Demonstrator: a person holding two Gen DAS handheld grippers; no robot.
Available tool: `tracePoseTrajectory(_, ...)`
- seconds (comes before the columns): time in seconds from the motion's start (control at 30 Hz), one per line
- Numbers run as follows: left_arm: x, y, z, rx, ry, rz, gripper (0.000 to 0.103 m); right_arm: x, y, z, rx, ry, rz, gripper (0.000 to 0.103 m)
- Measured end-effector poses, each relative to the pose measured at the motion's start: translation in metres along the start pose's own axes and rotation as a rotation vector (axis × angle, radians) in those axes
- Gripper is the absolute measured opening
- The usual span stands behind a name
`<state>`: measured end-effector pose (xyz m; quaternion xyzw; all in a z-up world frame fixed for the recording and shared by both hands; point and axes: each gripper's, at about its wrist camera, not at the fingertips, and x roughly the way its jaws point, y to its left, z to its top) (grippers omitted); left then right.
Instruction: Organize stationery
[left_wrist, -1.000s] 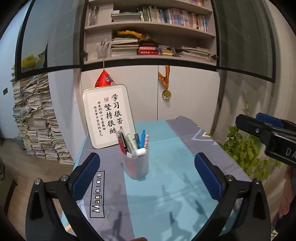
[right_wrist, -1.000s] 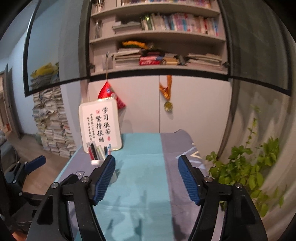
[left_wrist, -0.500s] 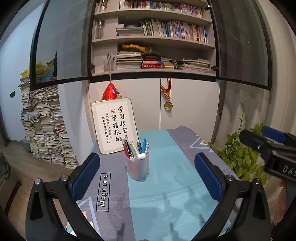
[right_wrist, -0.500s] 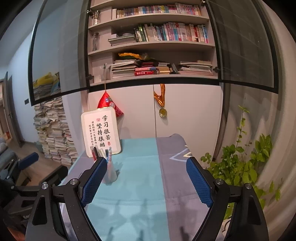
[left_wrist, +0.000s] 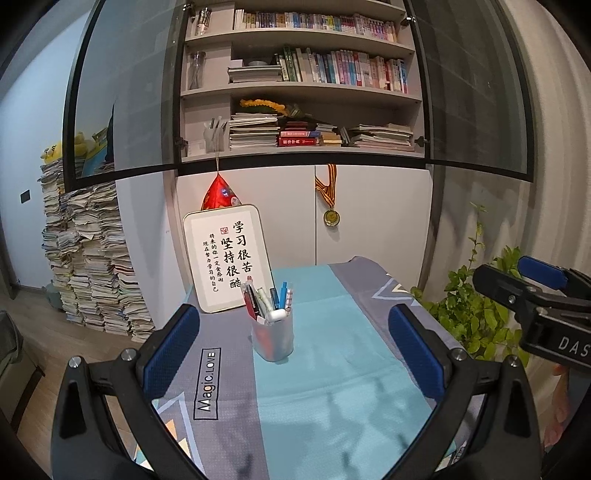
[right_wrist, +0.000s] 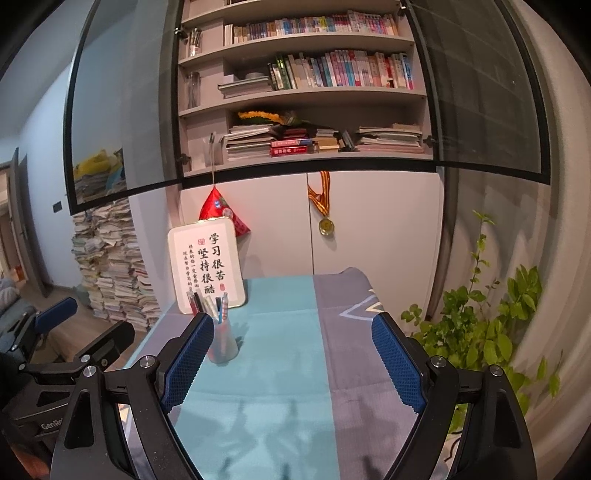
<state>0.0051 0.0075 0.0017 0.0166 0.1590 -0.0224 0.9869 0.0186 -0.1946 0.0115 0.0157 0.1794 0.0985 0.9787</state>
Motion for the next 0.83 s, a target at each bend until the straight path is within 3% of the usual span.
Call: tracePoseTrajectory(0.83,-0.0018,0.0002,-0.0044,-0.003,0.003,0.003,0.102,-0.0043,0.0053,-0.0024,0.004,0.016,-0.002,0.088)
